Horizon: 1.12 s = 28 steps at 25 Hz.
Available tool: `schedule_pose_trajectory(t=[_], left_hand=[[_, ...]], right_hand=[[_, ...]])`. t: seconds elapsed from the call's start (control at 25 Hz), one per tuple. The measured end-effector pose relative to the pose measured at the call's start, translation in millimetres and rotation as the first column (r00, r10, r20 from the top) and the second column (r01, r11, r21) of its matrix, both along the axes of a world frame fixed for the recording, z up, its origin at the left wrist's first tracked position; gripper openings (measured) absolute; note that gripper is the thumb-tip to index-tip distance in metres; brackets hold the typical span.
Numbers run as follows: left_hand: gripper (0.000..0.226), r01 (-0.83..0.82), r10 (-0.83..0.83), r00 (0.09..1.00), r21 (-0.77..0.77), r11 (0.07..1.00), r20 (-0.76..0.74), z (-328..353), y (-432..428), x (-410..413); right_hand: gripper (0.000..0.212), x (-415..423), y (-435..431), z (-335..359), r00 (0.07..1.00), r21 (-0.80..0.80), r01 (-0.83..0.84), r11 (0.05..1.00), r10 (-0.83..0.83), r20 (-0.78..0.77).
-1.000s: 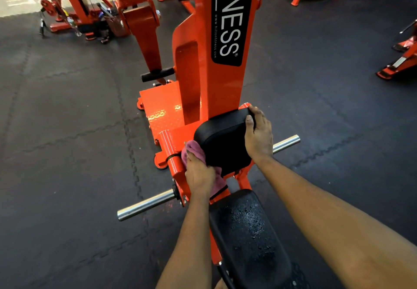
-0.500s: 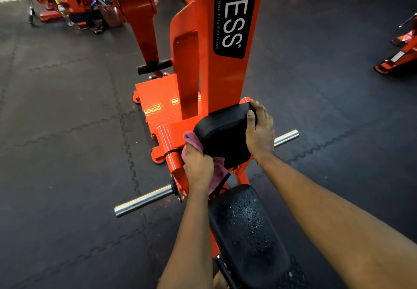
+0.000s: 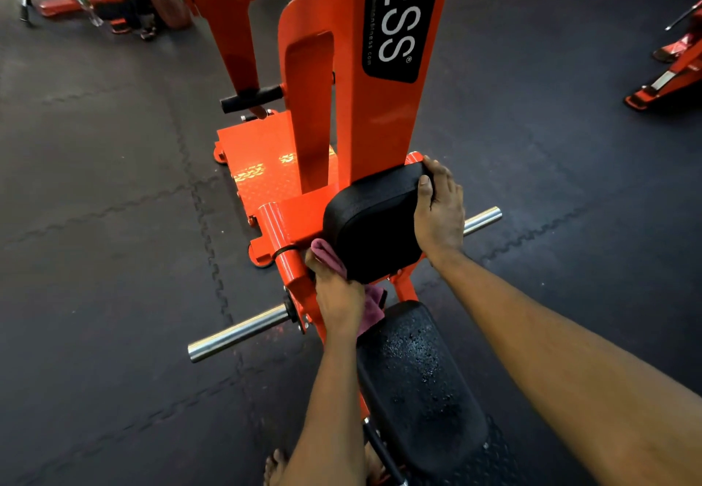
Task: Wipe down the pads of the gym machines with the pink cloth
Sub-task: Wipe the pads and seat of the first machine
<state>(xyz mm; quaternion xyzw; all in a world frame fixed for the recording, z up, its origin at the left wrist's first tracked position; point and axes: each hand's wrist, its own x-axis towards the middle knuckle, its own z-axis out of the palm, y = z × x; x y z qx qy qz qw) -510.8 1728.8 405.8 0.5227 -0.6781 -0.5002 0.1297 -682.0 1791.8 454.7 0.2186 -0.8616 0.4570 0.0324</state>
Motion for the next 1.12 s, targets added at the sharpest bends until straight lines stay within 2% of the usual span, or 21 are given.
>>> schedule_pose_trajectory(t=[0.04,0.16,0.2,0.28,0.32,0.36,0.44,0.52,0.56,0.6,0.72,0.8,0.88,0.96,1.04,1.12], left_hand=[[0.09,-0.008,0.008,1.0,-0.03,1.0,-0.004,-4.0,5.6,-3.3],[0.08,-0.036,0.031,0.997,0.085,0.996,0.07,-15.4,9.4,-4.7],[0.066,-0.044,0.027,0.993,0.152,0.987,0.117,-21.7,8.4,-4.6],[0.021,-0.072,0.022,0.989,0.352,0.933,0.143,-28.7,6.8,-4.4],[0.027,-0.049,-0.019,0.986,0.401,0.915,0.165,-29.4,7.7,-4.3],[0.03,-0.01,-0.069,0.978,0.372,0.928,0.197,-28.7,7.0,-2.9],[0.019,0.001,-0.056,0.981,0.284,0.959,0.184,-22.5,3.7,3.8],[0.054,0.018,-0.043,0.986,0.154,0.988,0.161,-36.4,0.4,8.0],[0.061,0.004,-0.03,0.987,0.157,0.988,0.16,-38.0,2.1,9.0],[0.057,-0.007,-0.028,0.985,0.199,0.98,0.173,-41.7,4.2,8.0],[0.004,-0.02,-0.066,0.98,0.426,0.904,0.187,-44.9,10.9,0.6],[0.027,-0.016,-0.088,0.978,0.489,0.872,0.19,-61.4,11.0,-1.8],[0.034,-0.018,-0.083,0.98,0.498,0.867,0.18,-72.7,9.9,0.9],[0.028,-0.028,-0.06,0.984,0.472,0.881,0.17,-82.9,11.7,5.6],[0.017,-0.072,0.037,0.994,0.386,0.919,0.099,-76.4,13.9,11.8],[0.046,-0.108,0.115,0.993,0.238,0.965,-0.016,-66.0,12.5,15.1]], right_hand=[[0.042,0.2,-0.7,0.5,1.0,-0.005,0.008,1.0,-0.008,0.008],[0.041,2.2,-2.4,-0.4,1.0,-0.01,0.024,1.0,-0.024,0.009],[0.041,1.9,-3.5,0.3,1.0,-0.013,0.029,1.0,-0.029,0.009],[0.041,1.4,-3.5,0.4,0.999,-0.014,0.027,1.0,-0.027,0.018],[0.042,1.2,-3.0,0.2,0.999,0.001,0.027,1.0,-0.027,0.018],[0.043,0.2,-3.4,0.3,0.999,0.02,0.032,0.999,-0.032,0.014],[0.044,0.1,-3.4,1.5,0.999,0.037,0.039,0.999,-0.04,0.017],[0.045,1.5,-3.1,1.1,0.999,0.022,0.044,0.999,-0.044,0.015],[0.044,2.7,-3.5,1.9,0.999,0.018,0.051,0.999,-0.051,0.012],[0.043,3.8,-4.4,2.8,0.998,0.017,0.055,0.998,-0.055,0.013],[0.041,4.3,-4.6,2.5,0.998,0.038,0.049,0.998,-0.051,0.031],[0.041,1.0,-1.7,1.8,0.999,0.068,0.034,0.997,-0.035,0.015],[0.042,-2.0,1.1,3.0,1.0,0.093,0.015,0.996,-0.015,-0.003],[0.042,-2.7,3.6,5.0,1.0,0.101,-0.004,0.995,0.004,0.0],[0.043,-3.3,4.8,5.9,1.0,0.116,-0.016,0.993,0.014,0.014],[0.044,-4.4,4.9,6.4,0.999,0.119,-0.019,0.993,0.014,0.043]])
